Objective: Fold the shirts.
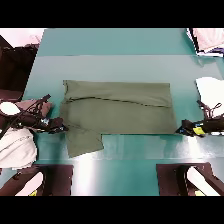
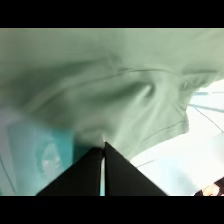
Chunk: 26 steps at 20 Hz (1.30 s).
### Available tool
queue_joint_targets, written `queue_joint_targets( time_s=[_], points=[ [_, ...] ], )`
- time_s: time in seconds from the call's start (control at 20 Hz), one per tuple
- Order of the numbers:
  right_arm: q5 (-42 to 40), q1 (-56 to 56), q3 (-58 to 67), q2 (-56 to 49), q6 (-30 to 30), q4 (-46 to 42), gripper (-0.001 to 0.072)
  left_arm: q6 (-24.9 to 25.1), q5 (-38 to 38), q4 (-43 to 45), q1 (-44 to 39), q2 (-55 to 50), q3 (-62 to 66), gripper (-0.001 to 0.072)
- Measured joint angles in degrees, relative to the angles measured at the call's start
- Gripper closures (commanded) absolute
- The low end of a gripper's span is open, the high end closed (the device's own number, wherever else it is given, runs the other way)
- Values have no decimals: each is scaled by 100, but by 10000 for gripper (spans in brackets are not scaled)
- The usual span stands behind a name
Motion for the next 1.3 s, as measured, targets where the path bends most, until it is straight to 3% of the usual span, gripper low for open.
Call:
queue_joint_targets(
  time_s=[0.25, 0.4, 0.5, 0.75, 1.3],
  points=[
    [824, 0, 549, 905, 249, -1147, 692, -326, -466, 33, -472, 772, 90, 683],
    [942, 0, 680, 1211, 302, -1309, 692, -474, -525, -37, -726, 1038, 313, 683],
    [931, 0, 756, 1226, 326, -1255, 693, -507, -177, -52, -800, 1106, 549, 683],
    [739, 66, 1346, 522, 334, -885, 692, -490, 835, 11, -866, 732, 1097, 682],
    [-66, 988, 3042, -1884, 627, -702, 688, -269, 2555, 31, -885, -1377, 2310, 681]
  ],
)
